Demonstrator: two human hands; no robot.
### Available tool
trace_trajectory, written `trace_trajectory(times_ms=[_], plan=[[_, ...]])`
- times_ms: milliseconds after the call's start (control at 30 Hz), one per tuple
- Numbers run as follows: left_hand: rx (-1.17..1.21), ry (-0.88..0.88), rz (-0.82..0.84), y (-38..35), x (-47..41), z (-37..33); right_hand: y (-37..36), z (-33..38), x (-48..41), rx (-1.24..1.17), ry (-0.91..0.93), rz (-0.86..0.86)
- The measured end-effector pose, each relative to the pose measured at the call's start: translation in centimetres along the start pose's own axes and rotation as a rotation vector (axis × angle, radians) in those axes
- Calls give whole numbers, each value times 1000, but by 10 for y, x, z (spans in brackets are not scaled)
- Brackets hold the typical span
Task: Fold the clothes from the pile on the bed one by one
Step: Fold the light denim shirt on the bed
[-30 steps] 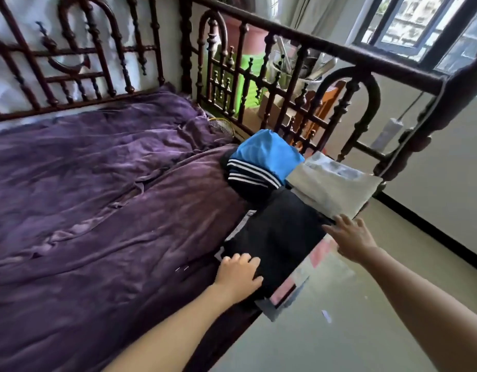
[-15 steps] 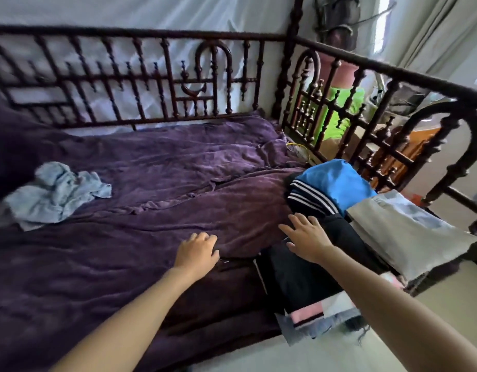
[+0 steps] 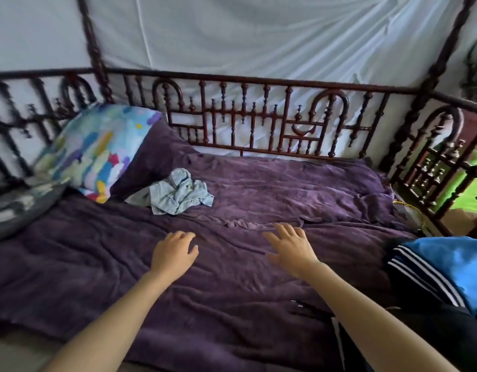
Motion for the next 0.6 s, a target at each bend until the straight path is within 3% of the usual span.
trace_trajectory(times_ms=[233, 600], plan=[[19, 51, -117, 52, -9, 105, 30, 104, -70, -86, 77, -116], [111, 73, -189, 106, -54, 265, 31, 210, -172, -195, -49, -104]])
Point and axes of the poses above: each hand's wrist, its own x-axis away from the middle knuckle, its own y-axis out of the back of the hand, z = x × y, the point moved 10 cm from there along -x, towards the middle knuckle, and after that the axes turned 2 degrees about x, right-handed, at the moved point
